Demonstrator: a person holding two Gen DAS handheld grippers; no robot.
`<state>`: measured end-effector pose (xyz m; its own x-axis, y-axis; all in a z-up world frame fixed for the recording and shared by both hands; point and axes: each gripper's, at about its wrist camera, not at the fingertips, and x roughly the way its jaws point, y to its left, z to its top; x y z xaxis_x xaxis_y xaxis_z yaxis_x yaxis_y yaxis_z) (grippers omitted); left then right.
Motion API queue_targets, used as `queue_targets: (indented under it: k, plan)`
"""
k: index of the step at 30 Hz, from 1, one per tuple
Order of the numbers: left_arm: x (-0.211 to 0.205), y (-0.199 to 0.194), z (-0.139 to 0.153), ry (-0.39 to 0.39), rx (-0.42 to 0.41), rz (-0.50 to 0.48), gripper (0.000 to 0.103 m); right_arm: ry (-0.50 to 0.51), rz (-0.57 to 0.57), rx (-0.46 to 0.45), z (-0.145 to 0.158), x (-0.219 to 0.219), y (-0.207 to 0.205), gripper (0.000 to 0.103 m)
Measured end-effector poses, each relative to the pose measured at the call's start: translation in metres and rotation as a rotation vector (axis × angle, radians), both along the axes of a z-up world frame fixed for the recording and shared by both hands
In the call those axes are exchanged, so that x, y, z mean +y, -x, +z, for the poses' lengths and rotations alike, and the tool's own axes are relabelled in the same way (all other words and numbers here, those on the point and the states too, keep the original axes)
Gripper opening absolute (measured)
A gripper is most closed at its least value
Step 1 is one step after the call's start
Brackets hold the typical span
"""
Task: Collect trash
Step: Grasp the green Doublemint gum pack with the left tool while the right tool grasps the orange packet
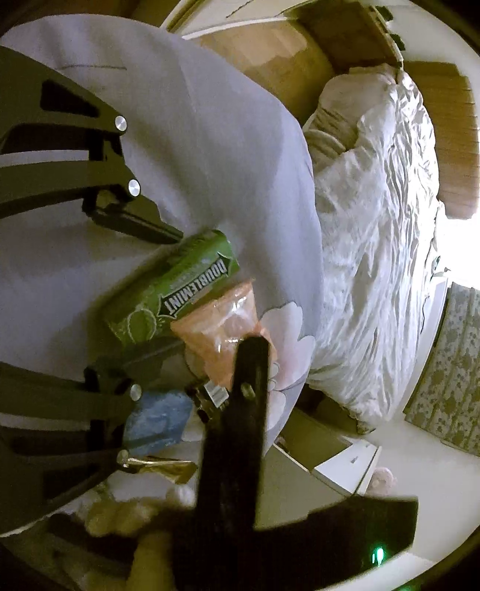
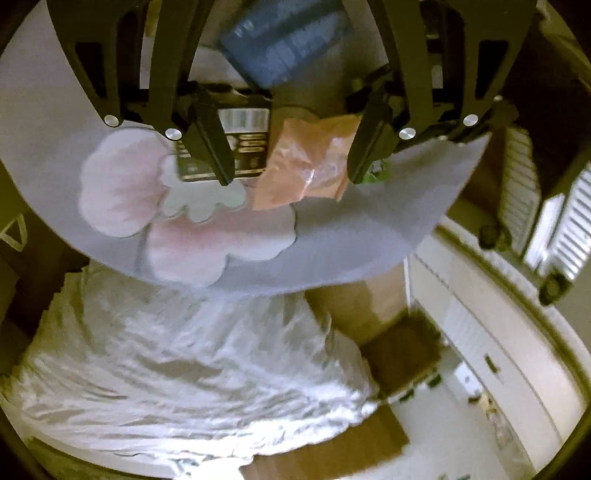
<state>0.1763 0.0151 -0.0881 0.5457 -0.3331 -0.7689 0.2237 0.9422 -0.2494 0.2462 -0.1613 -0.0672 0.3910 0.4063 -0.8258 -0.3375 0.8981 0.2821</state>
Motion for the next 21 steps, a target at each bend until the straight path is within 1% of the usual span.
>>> queue_targets:
  k: [1, 3, 4, 5, 6, 7, 10, 12, 16, 19, 21]
  plan:
    - [0.002, 0.000, 0.000, 0.002, 0.000, -0.003, 0.049, 0.020, 0.012, 0.008, -0.005, 0.007, -0.001, 0.054]
    - [0.005, 0.001, 0.000, 0.009, 0.000, -0.013, 0.047, 0.044, 0.020, -0.005, -0.010, 0.013, 0.001, 0.043]
    - [0.007, 0.000, 0.000, 0.013, 0.000, -0.016, 0.045, 0.050, 0.022, -0.012, -0.012, 0.014, 0.002, 0.040]
    - [0.009, 0.000, 0.000, 0.018, 0.001, -0.017, 0.044, 0.041, 0.020, -0.011, -0.014, 0.014, 0.002, 0.036]
    - [0.010, 0.000, 0.000, 0.022, 0.001, -0.015, 0.040, 0.034, 0.014, -0.015, -0.014, 0.012, 0.003, 0.035]
    - [0.011, -0.001, -0.001, 0.024, 0.001, -0.013, 0.036, 0.027, 0.009, -0.024, -0.013, 0.011, 0.004, 0.034]
    - [0.016, -0.004, -0.002, 0.045, 0.002, -0.011, 0.034, -0.002, -0.006, -0.047, -0.007, 0.006, 0.010, 0.031]
    - [0.016, -0.004, -0.002, 0.040, -0.004, -0.019, 0.033, -0.031, -0.018, -0.068, -0.001, 0.001, 0.016, 0.029]
    - [0.018, 0.002, -0.001, 0.035, -0.016, -0.015, 0.032, -0.104, -0.063, -0.113, 0.018, -0.018, 0.035, 0.029]
    - [0.020, 0.010, 0.002, 0.056, -0.029, -0.006, 0.031, -0.121, -0.092, -0.157, 0.031, -0.032, 0.051, 0.029]
    - [0.020, 0.017, 0.008, 0.062, -0.052, 0.002, 0.029, -0.119, -0.108, -0.186, 0.038, -0.040, 0.063, 0.029]
